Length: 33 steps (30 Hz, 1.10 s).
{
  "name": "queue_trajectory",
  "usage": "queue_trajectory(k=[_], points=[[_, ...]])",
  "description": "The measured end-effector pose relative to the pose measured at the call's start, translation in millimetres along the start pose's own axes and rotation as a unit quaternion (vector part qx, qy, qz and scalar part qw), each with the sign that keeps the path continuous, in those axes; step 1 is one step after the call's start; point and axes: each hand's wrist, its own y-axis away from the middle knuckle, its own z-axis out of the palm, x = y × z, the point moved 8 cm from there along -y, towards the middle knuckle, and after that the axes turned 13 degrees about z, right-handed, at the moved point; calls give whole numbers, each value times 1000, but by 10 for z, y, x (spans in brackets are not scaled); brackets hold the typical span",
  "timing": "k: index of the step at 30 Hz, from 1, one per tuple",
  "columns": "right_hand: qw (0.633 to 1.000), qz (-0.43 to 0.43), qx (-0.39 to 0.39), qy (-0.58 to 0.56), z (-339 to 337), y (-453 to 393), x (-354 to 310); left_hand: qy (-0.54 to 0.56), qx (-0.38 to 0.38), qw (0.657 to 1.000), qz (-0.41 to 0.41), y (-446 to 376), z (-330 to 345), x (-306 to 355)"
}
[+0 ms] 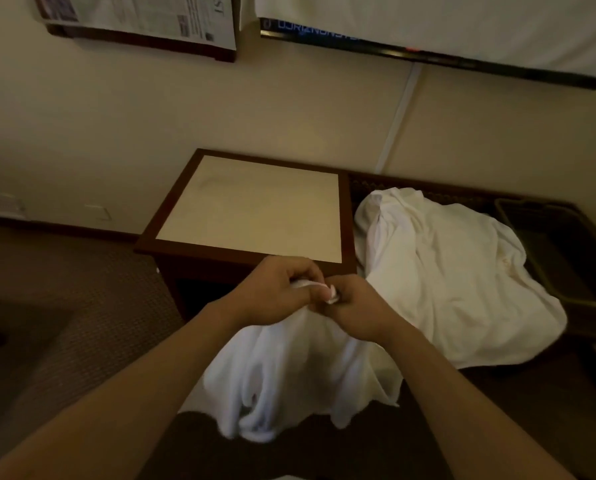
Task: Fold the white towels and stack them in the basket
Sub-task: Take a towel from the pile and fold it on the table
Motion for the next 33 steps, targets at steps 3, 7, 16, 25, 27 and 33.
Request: queue_trajectory(k=[3, 7, 16, 25, 27, 33], points=[[995, -48, 40, -76, -218, 45, -216, 25, 15, 997, -76, 213, -76, -320], [984, -86, 36, -155, -410, 166, -424, -60, -69, 979, -181, 946, 229, -1209], [975, 139, 128, 118, -501, 0, 542, -172, -56, 953, -245, 1278, -167, -1581], [1000, -7, -24, -6, 183, -27, 232, -62, -143, 984, -89, 320, 141, -368], [997, -20, 16, -80, -108, 41, 185, -59, -170, 969, -169, 564, 103, -742], [977, 66, 154, -131, -641, 123, 416, -153, -159, 933, -285, 1399, 7, -1677]])
